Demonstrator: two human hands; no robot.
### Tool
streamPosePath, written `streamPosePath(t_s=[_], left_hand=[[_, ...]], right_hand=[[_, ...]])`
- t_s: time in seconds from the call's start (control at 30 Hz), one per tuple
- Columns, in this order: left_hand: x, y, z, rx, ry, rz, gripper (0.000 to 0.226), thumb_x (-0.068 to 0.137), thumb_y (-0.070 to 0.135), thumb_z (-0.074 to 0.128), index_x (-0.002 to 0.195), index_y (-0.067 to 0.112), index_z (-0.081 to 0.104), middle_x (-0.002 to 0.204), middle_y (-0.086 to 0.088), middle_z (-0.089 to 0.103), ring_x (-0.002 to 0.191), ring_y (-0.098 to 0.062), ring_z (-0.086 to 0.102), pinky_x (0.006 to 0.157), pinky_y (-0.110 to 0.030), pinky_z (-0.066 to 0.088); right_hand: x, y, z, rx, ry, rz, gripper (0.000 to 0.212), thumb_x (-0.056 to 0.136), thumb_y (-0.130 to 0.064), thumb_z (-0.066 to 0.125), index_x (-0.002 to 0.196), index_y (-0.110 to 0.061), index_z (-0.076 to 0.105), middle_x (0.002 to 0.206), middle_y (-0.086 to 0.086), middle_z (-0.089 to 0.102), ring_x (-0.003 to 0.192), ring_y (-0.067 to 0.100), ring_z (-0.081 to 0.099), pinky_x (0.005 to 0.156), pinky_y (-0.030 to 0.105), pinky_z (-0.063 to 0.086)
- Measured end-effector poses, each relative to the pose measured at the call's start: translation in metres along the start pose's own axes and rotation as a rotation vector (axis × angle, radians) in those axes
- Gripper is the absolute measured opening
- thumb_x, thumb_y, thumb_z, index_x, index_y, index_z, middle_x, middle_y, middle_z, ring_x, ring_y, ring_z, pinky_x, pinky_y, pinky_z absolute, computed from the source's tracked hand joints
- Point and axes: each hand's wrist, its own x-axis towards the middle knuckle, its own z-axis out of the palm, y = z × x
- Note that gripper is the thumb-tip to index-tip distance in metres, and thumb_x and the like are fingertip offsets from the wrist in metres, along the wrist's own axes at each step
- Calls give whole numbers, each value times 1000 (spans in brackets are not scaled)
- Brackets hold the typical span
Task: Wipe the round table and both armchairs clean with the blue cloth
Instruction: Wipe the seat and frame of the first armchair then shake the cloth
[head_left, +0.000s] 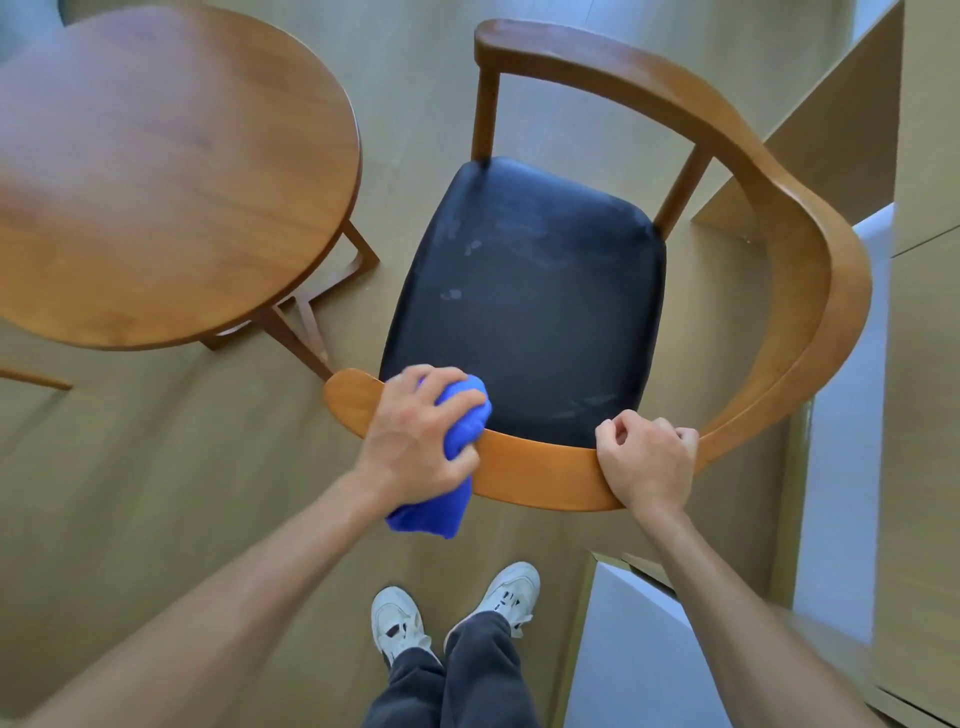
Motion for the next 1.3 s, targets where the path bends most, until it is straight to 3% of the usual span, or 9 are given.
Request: streamPosePath(t_s=[0.2,0.33,0.47,0.6,0.83,0.97,1.07,1.17,1.3], left_hand=[[5,102,55,-74,-84,23,46,66,37,60,107,17,67,119,-10,60,108,-37,52,94,-49,42],[0,47,26,-84,-108,145,47,62,29,63,107,14,69,118,-11,61,103,-37,55,89,-45,45],[-1,-46,-26,-11,-72,36,48,66,27,59,110,9,69,119,-13,60,105,-34,54,93,-45,44],[6,-65,-37,-18,-69,-53,50,71,30,52,113,7,67,119,-12,58,108,-32,51,92,-50,44],[-6,13,15,15,87,-65,43,64,27,58,101,10,72,116,-11,62,105,-38,53,93,-48,40],[3,102,56,18,-13,-184,40,64,29,61,100,14,68,115,-11,61,105,-39,52,95,-51,38],[18,143,69,-4,-69,-212,40,70,35,55,104,18,66,120,-8,59,110,-35,51,102,-52,34],[19,131,59,-144,-59,-188,46,84,37,42,118,15,64,129,-9,55,120,-30,50,107,-57,29],[13,40,26,87,5,-186,53,88,35,35,125,9,62,135,-12,54,128,-32,47,108,-60,26]], right_hand=[[3,3,-1,-33,-23,25,30,87,-19,49,58,-13,57,52,2,51,61,24,47,74,36,29],[1,3,-2,-17,-10,10,32,87,-17,50,55,-11,54,51,3,49,58,24,45,74,36,31],[-1,3,-3,-14,-16,-2,33,89,-21,49,57,-15,56,51,0,50,57,20,46,74,35,33],[-2,1,-4,-13,-22,-2,34,91,-26,46,59,-18,56,54,-2,51,59,18,48,75,34,33],[0,0,-3,8,-9,-5,39,93,-31,45,57,-17,54,52,-4,47,60,19,48,77,35,31],[0,4,-5,93,-27,-23,43,96,-29,37,57,-15,50,53,-4,50,63,21,50,77,34,30],[4,9,-18,329,-82,-18,41,87,-28,24,73,-19,61,71,-9,62,76,16,56,80,31,28],[-4,4,-35,717,-128,63,39,90,-30,32,111,-20,64,113,-6,65,108,14,55,101,32,34],[-52,-38,-22,444,-33,-107,55,85,-45,51,136,-26,49,146,3,39,134,24,33,111,37,29]])
